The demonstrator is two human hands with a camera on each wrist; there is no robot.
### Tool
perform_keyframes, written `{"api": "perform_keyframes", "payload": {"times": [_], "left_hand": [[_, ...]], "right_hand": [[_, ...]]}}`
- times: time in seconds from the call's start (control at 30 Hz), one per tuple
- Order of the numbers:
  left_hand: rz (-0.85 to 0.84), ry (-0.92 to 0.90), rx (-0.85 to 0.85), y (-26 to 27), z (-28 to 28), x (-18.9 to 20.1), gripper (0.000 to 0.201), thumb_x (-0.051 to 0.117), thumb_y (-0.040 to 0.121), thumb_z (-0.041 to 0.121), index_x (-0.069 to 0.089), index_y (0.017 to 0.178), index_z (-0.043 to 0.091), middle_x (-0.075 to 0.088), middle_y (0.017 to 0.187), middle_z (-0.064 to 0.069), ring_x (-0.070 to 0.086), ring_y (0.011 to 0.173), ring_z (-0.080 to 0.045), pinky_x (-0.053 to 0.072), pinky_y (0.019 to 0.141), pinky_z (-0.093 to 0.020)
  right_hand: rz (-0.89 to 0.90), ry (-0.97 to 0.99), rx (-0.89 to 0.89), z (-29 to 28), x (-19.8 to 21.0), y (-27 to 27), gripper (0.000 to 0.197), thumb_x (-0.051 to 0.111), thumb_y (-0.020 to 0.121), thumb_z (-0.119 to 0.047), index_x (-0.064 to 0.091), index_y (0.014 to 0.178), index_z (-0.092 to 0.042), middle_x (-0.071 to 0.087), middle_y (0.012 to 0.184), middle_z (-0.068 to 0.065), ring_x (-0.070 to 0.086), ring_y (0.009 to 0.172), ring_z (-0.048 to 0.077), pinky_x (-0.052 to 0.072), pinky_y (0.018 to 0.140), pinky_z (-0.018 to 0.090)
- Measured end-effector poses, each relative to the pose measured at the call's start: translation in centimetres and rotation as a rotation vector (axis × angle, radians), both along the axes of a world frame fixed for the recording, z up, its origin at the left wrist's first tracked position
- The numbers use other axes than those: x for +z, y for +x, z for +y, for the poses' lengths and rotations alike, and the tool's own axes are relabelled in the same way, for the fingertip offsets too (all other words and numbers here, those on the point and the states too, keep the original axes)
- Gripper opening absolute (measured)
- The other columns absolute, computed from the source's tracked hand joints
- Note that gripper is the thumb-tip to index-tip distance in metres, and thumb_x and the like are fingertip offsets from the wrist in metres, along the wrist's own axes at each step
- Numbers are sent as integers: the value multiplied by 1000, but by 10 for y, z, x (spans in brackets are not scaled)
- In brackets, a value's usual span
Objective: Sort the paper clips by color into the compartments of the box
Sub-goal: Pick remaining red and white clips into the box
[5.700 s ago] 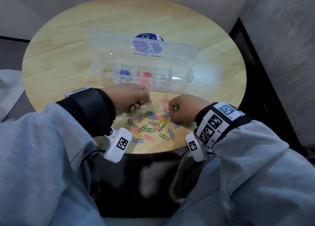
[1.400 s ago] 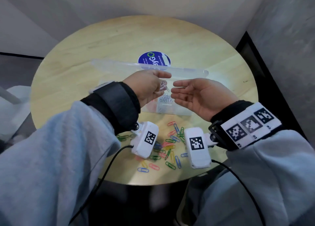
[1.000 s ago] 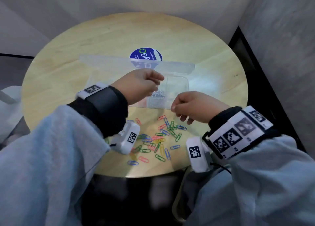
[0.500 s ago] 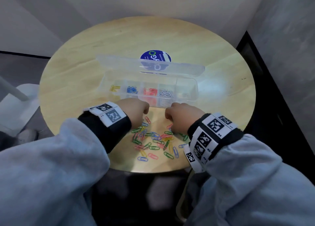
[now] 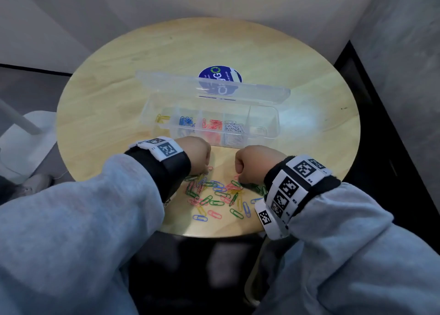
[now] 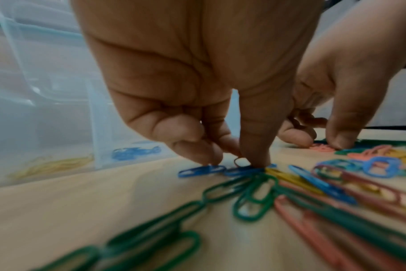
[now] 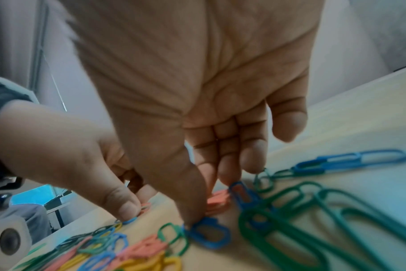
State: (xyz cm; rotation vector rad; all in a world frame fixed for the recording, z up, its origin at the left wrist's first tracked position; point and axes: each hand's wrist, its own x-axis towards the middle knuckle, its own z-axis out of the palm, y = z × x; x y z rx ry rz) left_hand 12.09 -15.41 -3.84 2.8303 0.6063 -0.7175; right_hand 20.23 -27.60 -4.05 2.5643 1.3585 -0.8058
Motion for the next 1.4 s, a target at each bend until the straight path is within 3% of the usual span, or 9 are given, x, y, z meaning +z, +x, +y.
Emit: {"api": "perform_keyframes", "payload": {"times": [0.1,0.27,0.43,0.57,0.77,0.93,1.1,1.2,1.4], "left_hand": [[-40,-50,29,-3,0,-1,4,63,85,22,61,88,19,56,89,2,49,81,-16,30,50,-19],[-175,-282,204,-13,3,2,22,64,78,18,50,62,20,54,62,7,50,61,-13,36,51,-20],[-279,-746,449,-22,6,7,24,58,82,-5,51,70,15,57,61,-5,57,57,-17,45,56,-22],[-228,-871,554,-21,4,7,31,42,87,-11,58,87,15,54,64,-9,51,38,-7,42,41,-14],[-145,-435,328,-18,-17,7,6,59,83,24,63,80,21,59,68,2,53,58,-12,43,60,-23],[-105,-148,122,-12,-43,1,27,68,79,35,68,96,14,69,97,-3,63,88,-22,40,66,-24],[-68,-147,93,-8,-45,-7,29,68,82,33,70,103,14,68,107,-6,62,99,-24,39,70,-24],[-47,-204,101,-6,-45,-7,22,69,82,29,70,100,16,68,98,-2,59,87,-19,37,68,-23],[-28,-297,100,-6,-41,-9,7,72,79,25,68,84,22,61,80,4,54,77,-13,41,68,-23]], "right_hand": [[27,8,18,-1,1,-1,10,56,86,-16,59,92,-9,63,102,6,57,90,24,43,70,28],[67,73,-4,-3,0,-3,9,54,85,-11,55,90,-18,56,96,1,49,86,19,41,72,27],[44,65,-21,-2,-5,-5,21,54,86,-12,65,104,-8,66,107,8,59,94,24,49,79,31],[17,0,3,3,-5,-6,23,56,84,-12,68,104,-8,67,108,9,62,100,26,53,87,35],[96,41,-33,-1,-4,-4,14,51,84,-11,65,85,-12,70,96,8,63,89,24,50,75,31],[206,70,-79,-4,-1,2,12,61,83,-11,60,72,-17,63,84,3,57,82,18,47,76,30],[265,162,-154,-9,0,6,10,57,79,-6,65,74,-11,73,97,13,61,80,20,53,81,35],[290,202,-187,-10,2,8,14,58,79,-6,70,85,-4,74,94,12,61,75,19,55,79,35],[303,270,-176,-13,9,11,3,65,82,-14,63,81,-16,60,73,-4,50,60,8,37,51,18]]}}
